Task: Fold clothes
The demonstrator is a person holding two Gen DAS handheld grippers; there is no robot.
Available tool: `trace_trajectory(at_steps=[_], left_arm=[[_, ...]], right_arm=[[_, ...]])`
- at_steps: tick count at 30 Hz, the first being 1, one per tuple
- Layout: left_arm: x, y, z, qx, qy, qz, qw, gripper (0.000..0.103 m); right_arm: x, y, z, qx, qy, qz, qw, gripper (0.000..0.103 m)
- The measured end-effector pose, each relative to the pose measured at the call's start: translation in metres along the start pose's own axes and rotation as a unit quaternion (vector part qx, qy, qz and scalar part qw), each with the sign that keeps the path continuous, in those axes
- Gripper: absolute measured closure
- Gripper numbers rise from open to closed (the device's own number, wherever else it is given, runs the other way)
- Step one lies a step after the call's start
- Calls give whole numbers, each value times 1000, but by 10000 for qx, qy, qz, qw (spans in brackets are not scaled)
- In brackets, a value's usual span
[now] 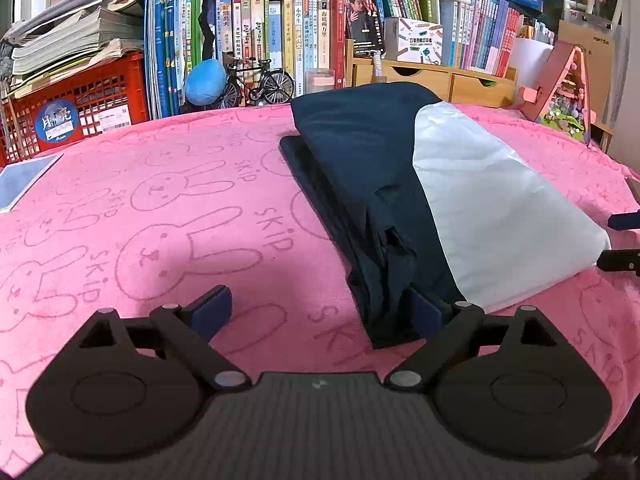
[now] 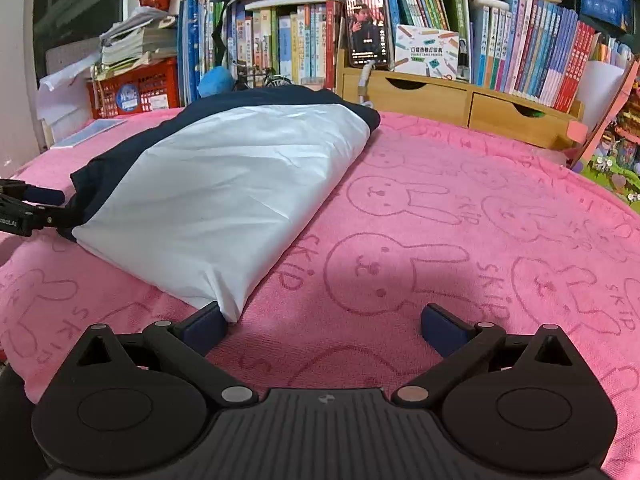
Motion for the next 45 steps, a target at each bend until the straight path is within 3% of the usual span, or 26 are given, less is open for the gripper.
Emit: trace_trajectory(at_steps=[5, 17, 21, 28, 33, 38, 41, 45], left_arm=[[1, 3, -1, -104, 87, 54, 9999, 0], [-2, 3, -5, -149, 16, 39, 9999, 0], [-2, 2, -4, -226, 1, 116, 9997, 0], [-7, -4, -7, -417, 105, 268, 9987, 0], [-20, -33, -10, -204, 247, 259, 9992, 0], [-26, -67, -14, 65, 304, 34, 9995, 0], [-15, -80, -19, 275, 544, 15, 9981, 0], [-12, -81, -17, 209, 505, -15, 9985, 0]], right_arm=[[-5, -9, -2, -50, 88, -69, 9999, 0], [-17, -51, -18, 430, 111, -403, 9982, 0], [-18, -36, -13, 340, 73, -436, 9984, 0], [-34, 28, 3, -869, -297, -56, 9958, 0], [-35, 61, 11, -1347, -438, 78, 9899, 0], [-27, 70, 12, -1270, -372, 233, 9909, 0], [-25, 69, 8, -1196, -318, 242, 9920, 0], [-24, 64, 4, -1092, -269, 231, 9934, 0]])
Point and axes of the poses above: each gripper's, at about its wrist camera, not at the fingertips, and x roughly the way its jaws point, y to its left, z to its top, the point moved 10 cm from there along x, roughly the way its jaws point, and after that the axes turned 10 degrees about y, right-handed, at the moved point
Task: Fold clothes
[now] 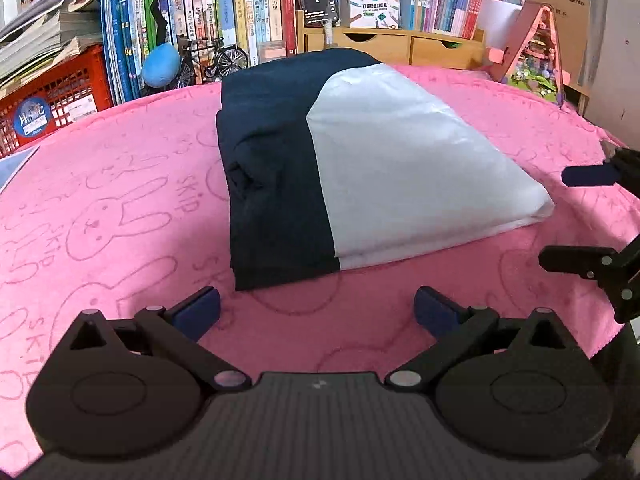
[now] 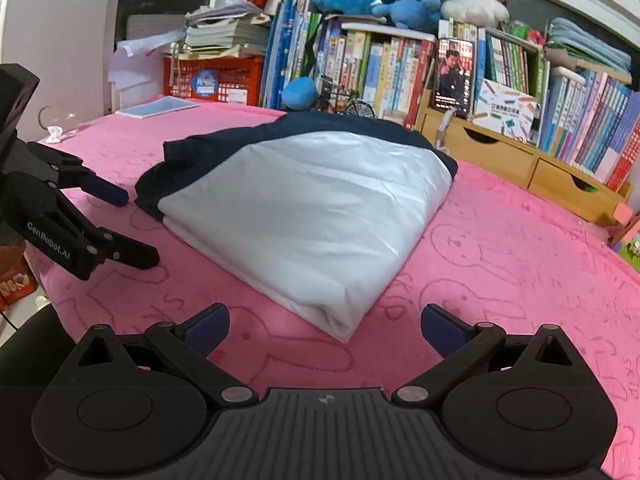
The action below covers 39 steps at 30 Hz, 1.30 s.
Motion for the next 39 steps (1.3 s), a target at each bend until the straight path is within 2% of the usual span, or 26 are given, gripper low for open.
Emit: trace_trajectory(at_steps=[10, 16, 20, 39], left_arm=[[-1, 0, 0, -17, 35, -4, 10000, 0], [-3, 0, -2, -37, -213, -3, 9998, 0], [-4, -1, -1, -111, -304, 33, 9995, 0], [-2, 1, 3, -258, -185, 26, 9995, 0]], right_arm=[[12, -8, -7, 396, 200, -1, 9990, 0], [19, -12, -8, 824, 185, 99, 9964, 0], [20, -13, -7, 864, 152, 31, 9961, 0], [18, -10, -5, 908, 51, -96, 9958, 0]])
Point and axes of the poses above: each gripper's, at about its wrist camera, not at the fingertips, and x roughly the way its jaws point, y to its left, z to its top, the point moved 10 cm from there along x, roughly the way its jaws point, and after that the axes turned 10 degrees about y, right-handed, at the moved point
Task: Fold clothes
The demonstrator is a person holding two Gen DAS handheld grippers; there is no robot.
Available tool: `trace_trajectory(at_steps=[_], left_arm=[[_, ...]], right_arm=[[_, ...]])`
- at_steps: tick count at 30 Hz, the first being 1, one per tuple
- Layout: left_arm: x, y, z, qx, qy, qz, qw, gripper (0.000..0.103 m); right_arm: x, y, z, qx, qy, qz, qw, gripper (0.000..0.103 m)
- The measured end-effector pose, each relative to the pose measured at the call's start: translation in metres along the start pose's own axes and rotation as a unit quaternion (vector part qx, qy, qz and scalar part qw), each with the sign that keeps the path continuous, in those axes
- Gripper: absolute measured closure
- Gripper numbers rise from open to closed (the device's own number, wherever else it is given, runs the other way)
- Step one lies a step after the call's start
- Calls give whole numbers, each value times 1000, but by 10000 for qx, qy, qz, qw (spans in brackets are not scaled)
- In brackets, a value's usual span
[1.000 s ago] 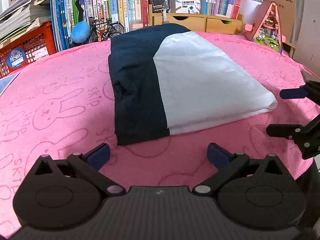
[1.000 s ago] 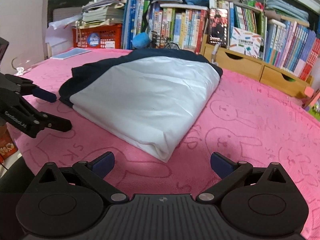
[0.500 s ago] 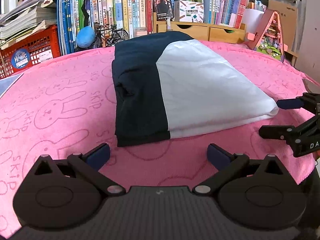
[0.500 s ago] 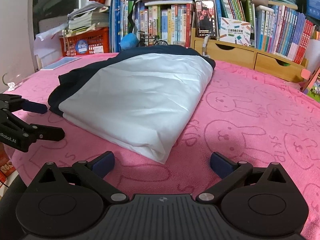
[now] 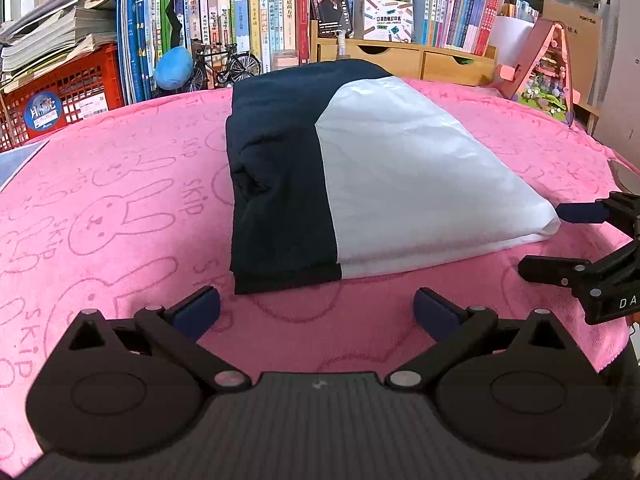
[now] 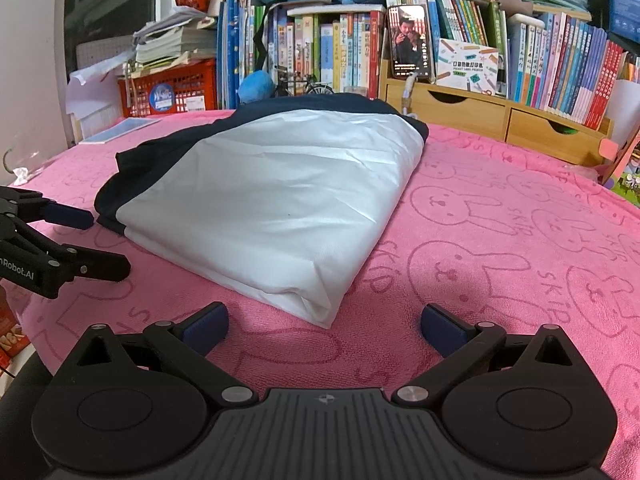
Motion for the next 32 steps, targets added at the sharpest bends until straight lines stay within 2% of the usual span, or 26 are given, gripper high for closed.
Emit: trace_trajectory(at_steps=[32], left_arm=[[0, 0, 2, -130, -63, 24, 9999, 0]], right_arm=[[-1, 2, -1, 11, -52, -68, 10000, 0]])
Point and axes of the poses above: each gripper's, at about its wrist camera, not at the fingertips, and x roughly the way its jaws point, y to its left, z to its top, the point moved 10 cm from there along x, roughly the way its jaws point, and after that the axes turned 10 degrees about y, right-handed, at the moved point
